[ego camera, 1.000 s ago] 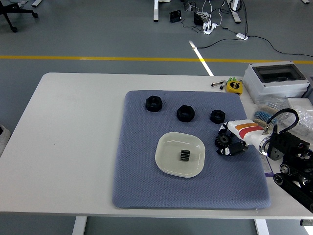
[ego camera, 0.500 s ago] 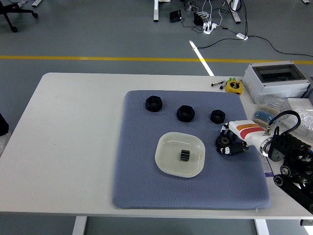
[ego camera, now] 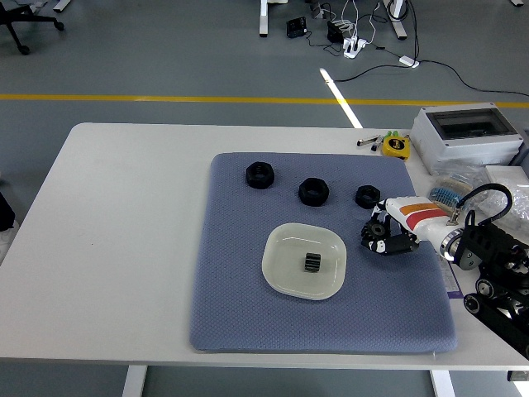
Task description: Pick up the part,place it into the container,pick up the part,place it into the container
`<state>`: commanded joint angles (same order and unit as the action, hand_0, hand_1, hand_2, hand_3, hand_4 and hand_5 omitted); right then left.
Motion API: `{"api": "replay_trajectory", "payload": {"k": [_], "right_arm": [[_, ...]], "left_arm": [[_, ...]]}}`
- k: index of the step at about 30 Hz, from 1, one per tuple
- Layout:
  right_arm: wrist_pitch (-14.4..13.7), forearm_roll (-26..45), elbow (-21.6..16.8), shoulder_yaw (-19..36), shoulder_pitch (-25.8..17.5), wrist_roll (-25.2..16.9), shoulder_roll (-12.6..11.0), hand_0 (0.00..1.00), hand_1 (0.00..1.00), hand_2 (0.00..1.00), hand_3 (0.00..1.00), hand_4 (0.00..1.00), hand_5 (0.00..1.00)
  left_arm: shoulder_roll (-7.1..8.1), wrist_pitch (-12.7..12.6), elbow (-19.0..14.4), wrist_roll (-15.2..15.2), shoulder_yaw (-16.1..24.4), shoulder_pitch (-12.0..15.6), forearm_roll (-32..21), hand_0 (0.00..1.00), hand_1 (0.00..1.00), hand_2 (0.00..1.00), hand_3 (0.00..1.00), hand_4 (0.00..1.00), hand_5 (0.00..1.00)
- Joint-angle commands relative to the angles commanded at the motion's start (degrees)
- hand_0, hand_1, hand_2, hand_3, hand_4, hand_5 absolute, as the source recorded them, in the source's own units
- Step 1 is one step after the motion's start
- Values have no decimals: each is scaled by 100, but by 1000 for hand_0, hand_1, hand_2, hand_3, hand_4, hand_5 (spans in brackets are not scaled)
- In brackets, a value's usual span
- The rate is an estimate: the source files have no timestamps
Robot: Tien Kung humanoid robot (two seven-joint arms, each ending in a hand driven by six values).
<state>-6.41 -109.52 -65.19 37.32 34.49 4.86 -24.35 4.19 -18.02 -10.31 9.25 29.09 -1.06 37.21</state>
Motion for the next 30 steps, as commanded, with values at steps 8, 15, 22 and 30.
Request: {"api": "replay_trajectory", "payload": {"k": [8,15,22,30], "right_arm": [[-58,-379,-725,324,-51,135,-95,2,140,264,404,770,376],[4,-630,-1773,2,35,246,-89,2,149,267,419,749,378],[80,-643,-1960,-715,272,278,198,32,185,307,443,740,381],[292,-702,-1402,-1325,496,471,576,88,305,451,475,728,421]], "left_arm": [[-1,21,0,30,82,3,115,717,688,744,579,670,608],[1,22,0,39,125,16,165,717,685,742,579,670,609],[11,20,0,48,85,14,150,715,685,741,579,670,610],[49,36,0,64,25,5,183,715,684,741,579,670,611]]}}
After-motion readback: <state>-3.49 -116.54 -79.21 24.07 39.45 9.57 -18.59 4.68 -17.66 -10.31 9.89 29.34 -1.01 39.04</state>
